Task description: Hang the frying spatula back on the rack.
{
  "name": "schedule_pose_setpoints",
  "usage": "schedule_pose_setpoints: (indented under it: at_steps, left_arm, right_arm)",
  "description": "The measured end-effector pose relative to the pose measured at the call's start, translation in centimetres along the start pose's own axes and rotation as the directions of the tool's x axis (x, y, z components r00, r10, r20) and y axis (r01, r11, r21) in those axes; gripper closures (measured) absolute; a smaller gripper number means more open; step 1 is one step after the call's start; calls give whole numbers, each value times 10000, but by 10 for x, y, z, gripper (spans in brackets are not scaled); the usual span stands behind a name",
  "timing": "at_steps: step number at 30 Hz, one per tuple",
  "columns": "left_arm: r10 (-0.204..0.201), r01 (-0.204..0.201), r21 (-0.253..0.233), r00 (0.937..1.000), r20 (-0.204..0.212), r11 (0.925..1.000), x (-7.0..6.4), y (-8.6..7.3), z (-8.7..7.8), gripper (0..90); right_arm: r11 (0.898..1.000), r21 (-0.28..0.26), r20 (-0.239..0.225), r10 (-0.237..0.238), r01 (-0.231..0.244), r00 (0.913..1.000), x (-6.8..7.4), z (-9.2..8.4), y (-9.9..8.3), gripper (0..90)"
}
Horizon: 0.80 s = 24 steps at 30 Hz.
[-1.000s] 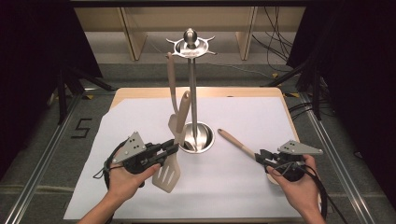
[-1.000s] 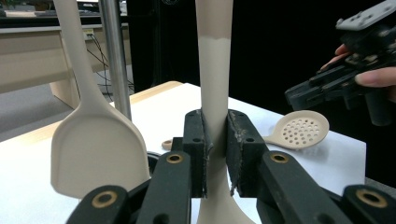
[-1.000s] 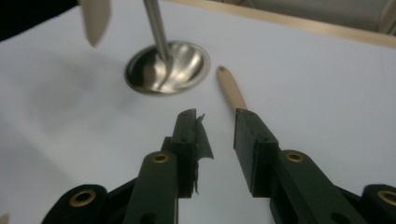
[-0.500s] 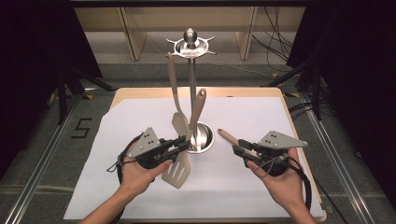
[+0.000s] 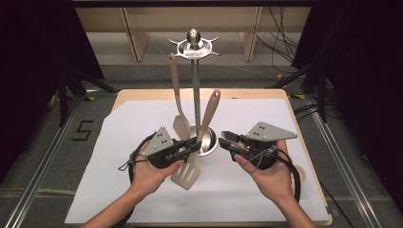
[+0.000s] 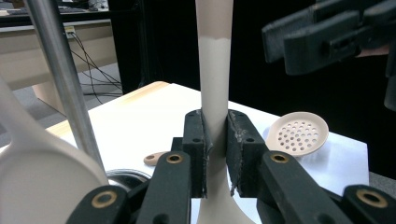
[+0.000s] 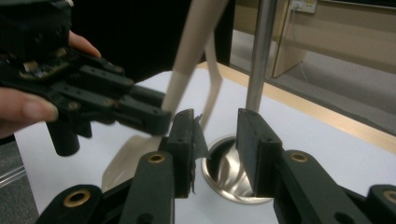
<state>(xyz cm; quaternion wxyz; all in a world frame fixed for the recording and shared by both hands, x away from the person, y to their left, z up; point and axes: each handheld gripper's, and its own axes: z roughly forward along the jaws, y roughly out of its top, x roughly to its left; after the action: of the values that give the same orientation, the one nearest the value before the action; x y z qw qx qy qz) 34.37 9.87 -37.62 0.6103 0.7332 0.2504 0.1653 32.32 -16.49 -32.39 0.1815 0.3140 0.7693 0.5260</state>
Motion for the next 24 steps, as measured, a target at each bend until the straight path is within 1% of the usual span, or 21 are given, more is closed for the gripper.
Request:
schedule_pose_setpoints:
  at_steps: [1, 2, 3, 4, 6, 7, 9, 10, 11, 14, 16, 17, 18, 19, 20, 21, 23, 24]
  left_arm:
    - [18, -18, 7, 10000, 23, 10000, 0, 0, 0, 779]
    - [42, -42, 35, 10000, 42, 10000, -1, 0, 1, 779]
    - [24, -23, -64, 9999, 118, 10000, -1, 0, 3, 778]
    - [45, -45, 61, 10000, 62, 10000, -2, 0, 2, 778]
    - [68, -69, 65, 9999, 109, 10000, -2, 1, 3, 778]
    - [67, -67, 66, 9999, 101, 10000, -3, 1, 4, 778]
    - [55, -56, 79, 9999, 123, 10000, -3, 1, 4, 778]
    - [80, -81, 99, 9999, 126, 9999, -3, 1, 5, 778]
    - [94, -95, 110, 9998, 149, 9999, -3, 1, 5, 778]
    - [81, -84, 142, 9998, 170, 9999, -4, 1, 6, 778]
    - [122, -125, 160, 9997, 188, 9998, -5, 1, 7, 778]
    - [112, -115, 159, 9997, 211, 9998, -5, 1, 7, 778]
    - [115, -118, 139, 9996, 251, 9998, -6, 0, 8, 778]
    - [154, -157, 122, 9995, 290, 9998, -6, 0, 8, 778]
    - [175, -179, 179, 9995, 246, 9997, -7, 0, 8, 778]
    - [172, -176, 190, 9996, 246, 9997, -7, 0, 9, 778]
    - [182, -188, 188, 9994, 302, 9996, -9, 0, 9, 778]
    - [151, -157, 195, 9995, 285, 9997, -9, 0, 9, 778]
  right_arm:
    - [9998, -86, -7, -198, 198, 9998, 0, 2, 3, 680]
    - [9994, -235, 48, -248, 249, 9997, 0, 4, 4, 679]
    - [9998, -203, -2, -75, 75, 10000, 2, 5, 5, 678]
    - [9996, -282, -137, -95, 91, 9999, 2, 8, 8, 677]
    - [9994, -288, -155, -175, 171, 9997, 1, 9, 9, 676]
    - [9992, -372, -219, -140, 132, 9997, 1, 11, 10, 676]
    - [9991, -410, -155, -122, 115, 9998, 1, 11, 11, 675]
    - [9992, -407, -195, -37, 29, 9998, 2, 12, 11, 675]
    - [9988, -460, -233, -155, 144, 9996, 1, 13, 12, 674]
    - [9985, -501, -217, -228, 217, 9995, 1, 13, 14, 668]
    - [9987, -509, -188, -74, 64, 9998, 2, 13, 15, 652]
    - [9980, -616, -195, -135, 122, 9997, 2, 14, 16, 637]
    - [9980, -616, -195, -135, 122, 9997, 2, 14, 16, 637]
    - [9980, -632, -331, 64, -85, 9994, 2, 15, 17, 634]
    - [9981, -568, -247, 217, -231, 9995, 3, 15, 17, 631]
    - [9978, -666, -290, 14, -33, 9996, 2, 16, 18, 628]
    - [9968, -784, -143, 133, -144, 9998, 2, 16, 20, 627]
    - [9966, -804, -315, 169, -193, 9994, 1, 17, 20, 627]
